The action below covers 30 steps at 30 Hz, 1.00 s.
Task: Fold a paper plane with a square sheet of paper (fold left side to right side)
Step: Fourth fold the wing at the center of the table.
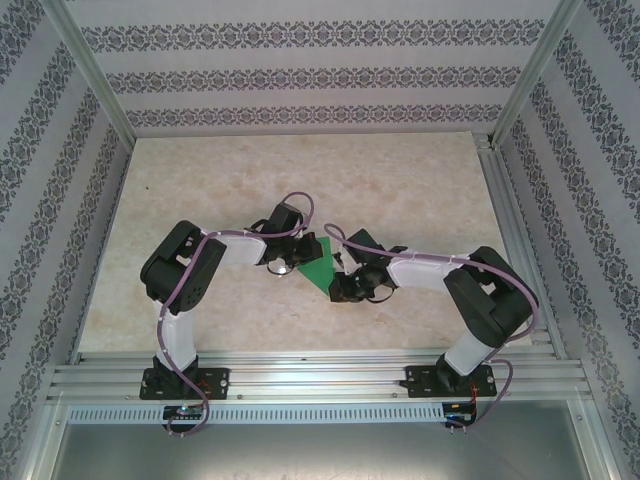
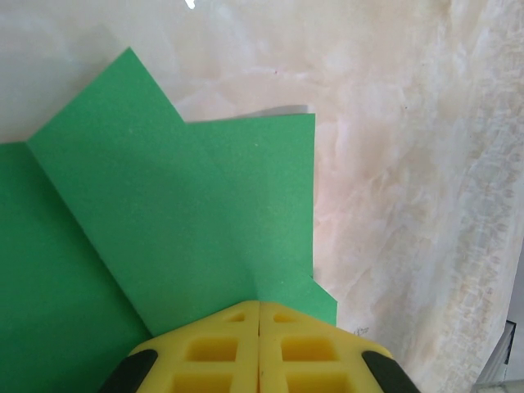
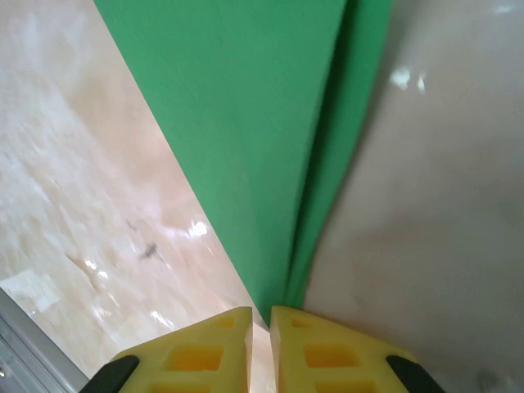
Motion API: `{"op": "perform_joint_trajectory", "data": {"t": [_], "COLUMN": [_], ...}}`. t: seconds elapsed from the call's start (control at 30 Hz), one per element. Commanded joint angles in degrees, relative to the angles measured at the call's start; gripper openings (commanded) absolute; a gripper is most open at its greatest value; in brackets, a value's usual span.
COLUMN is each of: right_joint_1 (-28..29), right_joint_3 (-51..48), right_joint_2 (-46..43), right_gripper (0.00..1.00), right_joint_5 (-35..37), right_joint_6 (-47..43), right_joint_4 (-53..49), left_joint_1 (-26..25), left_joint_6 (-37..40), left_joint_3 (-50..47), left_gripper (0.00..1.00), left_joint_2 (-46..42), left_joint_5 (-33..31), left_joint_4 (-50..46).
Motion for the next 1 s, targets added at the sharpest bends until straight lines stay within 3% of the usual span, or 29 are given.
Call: {"op": "perform_joint_trajectory", "data": {"t": [0.0,0.27,0.63,0.77,0.97], "right_joint_1": [1.28,-1.89,-0.24,-0.73,-0.65], "right_joint_3": [-2.46,3.82,10.35,8.74,1.00], "right_joint_2": [-2.45,-8.95,5.25,8.19,4.73], "right_gripper": [0.15,0.16,0.16,0.16,0.16], "right_joint_5": [0.14,-2.49,2.27,3.38,3.66], "right_joint_6": [0.61,0.86,1.51,1.57,3.46], "right_joint_4": [-8.99,-10.32,1.18,1.77,1.90], "left_joint_1": [0.08,0.07,0.07,0.04,0.07], "left_joint_6": [2.19,2.28,2.30,2.54,2.77], "left_joint_3": [-0.92,-0.84,-0.74,-0.67,-0.24], "left_gripper": [0.08,0.08,0.08,0.07,0.07], "left_joint_2": [3.86,3.40,3.35,3.27,3.31], "left_joint_5": [-7.03,-6.67,-6.30,-6.41,-6.67], "left_joint_4": [-5.66,-5.78,-5.89,-6.27,-6.79]}}
